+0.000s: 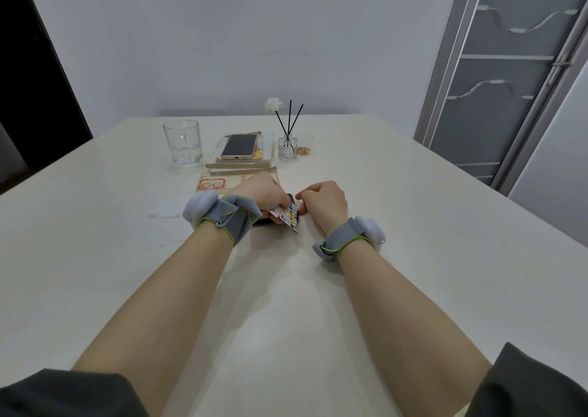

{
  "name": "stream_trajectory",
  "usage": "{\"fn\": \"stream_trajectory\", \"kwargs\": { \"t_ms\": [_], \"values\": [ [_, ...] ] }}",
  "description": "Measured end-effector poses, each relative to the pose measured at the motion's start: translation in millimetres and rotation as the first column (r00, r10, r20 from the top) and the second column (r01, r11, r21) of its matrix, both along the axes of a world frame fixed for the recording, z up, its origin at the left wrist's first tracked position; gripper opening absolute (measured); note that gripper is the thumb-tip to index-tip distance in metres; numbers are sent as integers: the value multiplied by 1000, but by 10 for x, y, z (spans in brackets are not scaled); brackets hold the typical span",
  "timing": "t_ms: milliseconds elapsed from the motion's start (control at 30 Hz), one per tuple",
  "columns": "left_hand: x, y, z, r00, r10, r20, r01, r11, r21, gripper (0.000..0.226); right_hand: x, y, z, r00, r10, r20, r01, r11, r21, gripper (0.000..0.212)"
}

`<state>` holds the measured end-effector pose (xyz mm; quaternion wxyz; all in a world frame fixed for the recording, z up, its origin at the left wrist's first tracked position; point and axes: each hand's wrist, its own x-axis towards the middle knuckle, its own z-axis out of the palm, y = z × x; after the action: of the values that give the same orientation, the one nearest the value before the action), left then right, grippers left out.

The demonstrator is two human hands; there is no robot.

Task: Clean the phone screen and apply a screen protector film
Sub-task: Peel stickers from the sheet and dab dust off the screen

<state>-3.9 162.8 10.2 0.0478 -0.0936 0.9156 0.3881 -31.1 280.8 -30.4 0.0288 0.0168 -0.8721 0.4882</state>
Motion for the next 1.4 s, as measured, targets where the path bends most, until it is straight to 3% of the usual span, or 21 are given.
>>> {"fn": "stream_trajectory", "kwargs": {
  "t_ms": [400, 633, 800, 1400],
  "values": [
    [54, -317, 71, 989, -97, 110, 103, 994, -47, 41, -12, -10, 1, 1000, -5, 12, 5, 1000, 12, 27],
    [33, -243, 69, 972, -212, 104, 221, 971, -86, 38, -11, -16, -7, 1000, -5, 14, 5, 1000, 5, 26],
    [23, -326, 79, 979, -178, 97, 186, 979, -80, 31, -21, -18, -12, 1000, 4, 13, -4, 1000, 9, 27],
    [-3, -306, 71, 980, -185, 74, 191, 977, -89, 38, -42, -10, -24, 1000, 0, 3, 0, 1000, 1, 26]
  ]
}}
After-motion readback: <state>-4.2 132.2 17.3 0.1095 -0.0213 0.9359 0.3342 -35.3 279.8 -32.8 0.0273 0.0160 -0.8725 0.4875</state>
